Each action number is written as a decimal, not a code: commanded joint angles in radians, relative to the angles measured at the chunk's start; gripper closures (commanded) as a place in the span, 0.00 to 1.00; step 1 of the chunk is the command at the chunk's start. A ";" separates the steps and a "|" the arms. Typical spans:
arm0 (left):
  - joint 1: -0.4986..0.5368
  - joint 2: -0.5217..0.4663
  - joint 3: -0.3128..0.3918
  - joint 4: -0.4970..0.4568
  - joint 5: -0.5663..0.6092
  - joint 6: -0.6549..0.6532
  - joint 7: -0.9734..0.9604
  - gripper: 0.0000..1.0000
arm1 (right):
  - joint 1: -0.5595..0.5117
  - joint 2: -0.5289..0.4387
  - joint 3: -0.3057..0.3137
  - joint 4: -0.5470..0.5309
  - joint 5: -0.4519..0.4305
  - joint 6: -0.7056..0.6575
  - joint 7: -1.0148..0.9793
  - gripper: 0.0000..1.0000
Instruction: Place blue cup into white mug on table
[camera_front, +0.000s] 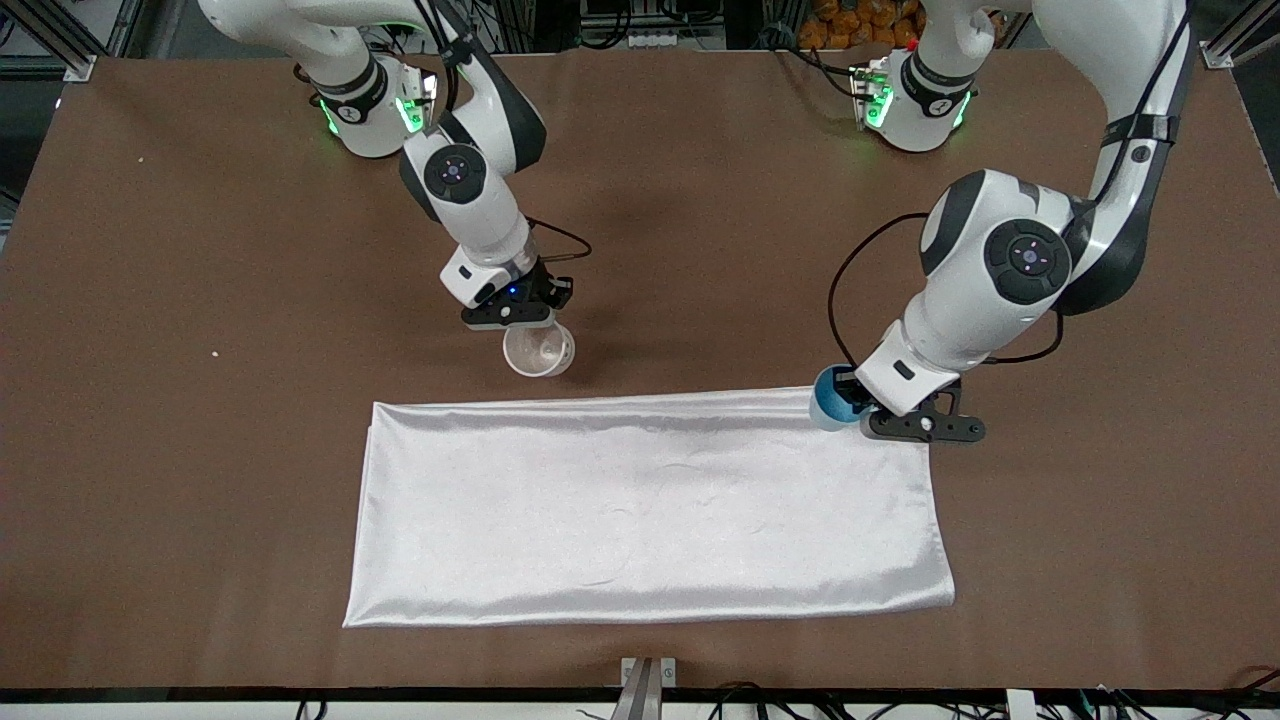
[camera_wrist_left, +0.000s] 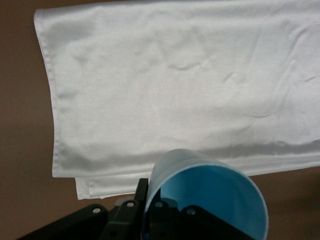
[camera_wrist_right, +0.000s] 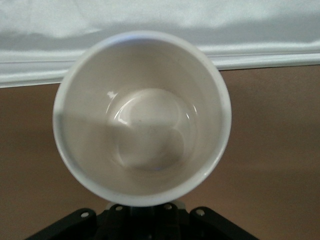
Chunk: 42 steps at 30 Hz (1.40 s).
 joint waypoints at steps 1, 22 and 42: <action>0.003 -0.024 -0.043 -0.024 0.005 -0.027 -0.082 1.00 | 0.051 -0.050 -0.008 -0.025 -0.003 -0.002 0.109 1.00; -0.021 -0.046 -0.075 -0.035 0.036 -0.033 -0.137 1.00 | 0.157 0.081 -0.006 -0.022 -0.353 0.113 0.615 1.00; -0.006 -0.052 -0.069 -0.032 0.091 -0.076 -0.137 1.00 | 0.172 0.187 -0.005 0.069 -0.449 0.111 0.908 0.00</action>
